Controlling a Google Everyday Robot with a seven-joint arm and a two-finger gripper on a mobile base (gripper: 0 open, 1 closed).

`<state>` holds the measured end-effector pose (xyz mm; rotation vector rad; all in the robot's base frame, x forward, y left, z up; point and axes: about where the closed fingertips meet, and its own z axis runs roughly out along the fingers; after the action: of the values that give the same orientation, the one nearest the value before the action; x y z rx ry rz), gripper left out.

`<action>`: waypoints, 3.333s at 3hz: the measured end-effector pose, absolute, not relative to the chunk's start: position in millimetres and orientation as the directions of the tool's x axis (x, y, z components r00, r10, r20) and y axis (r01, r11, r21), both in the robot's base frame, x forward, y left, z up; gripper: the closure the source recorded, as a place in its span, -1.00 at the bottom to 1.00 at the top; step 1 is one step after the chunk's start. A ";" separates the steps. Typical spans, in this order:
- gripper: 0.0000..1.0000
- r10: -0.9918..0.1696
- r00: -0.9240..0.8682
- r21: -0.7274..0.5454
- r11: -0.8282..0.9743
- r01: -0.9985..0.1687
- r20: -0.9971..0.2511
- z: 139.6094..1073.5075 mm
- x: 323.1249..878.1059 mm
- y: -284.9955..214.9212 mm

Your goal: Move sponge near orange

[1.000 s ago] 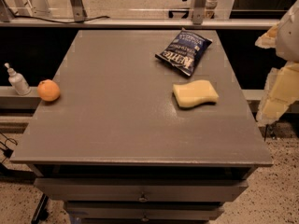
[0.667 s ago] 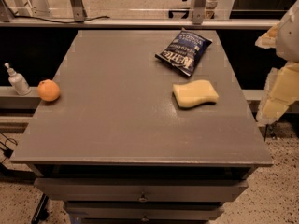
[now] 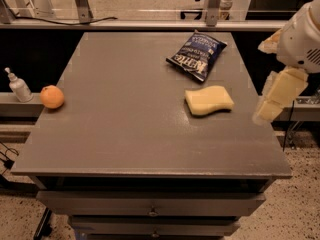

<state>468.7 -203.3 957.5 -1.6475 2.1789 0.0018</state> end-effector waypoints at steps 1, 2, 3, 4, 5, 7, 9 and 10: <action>-1.00 -0.888 -0.219 -0.207 0.321 -0.924 -0.404 930.7 500.4 -186.2; -1.00 -0.873 -0.204 -0.191 0.315 -0.930 -0.443 901.7 521.2 -175.3; -1.00 -0.864 -0.208 -0.163 0.312 -0.936 -0.459 867.6 531.6 -169.6; -1.00 -0.854 -0.195 -0.158 0.304 -0.940 -0.482 845.7 542.2 -159.7; -0.63 -0.851 -0.183 -0.167 0.298 -0.940 -0.492 829.4 555.1 -154.0; 0.28 -0.841 -0.174 -0.186 0.306 -0.934 -0.512 830.8 568.5 -152.0; 1.00 -0.841 -0.174 -0.186 0.306 -0.934 -0.513 832.4 568.6 -151.8; 1.00 -0.814 -0.180 -0.202 0.341 -0.918 -0.553 877.9 578.9 -140.8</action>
Offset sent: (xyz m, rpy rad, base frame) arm 0.0810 0.0398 -0.0948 0.2020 0.0075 0.0372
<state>578.9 -140.8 877.9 -1.5084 2.0293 0.2344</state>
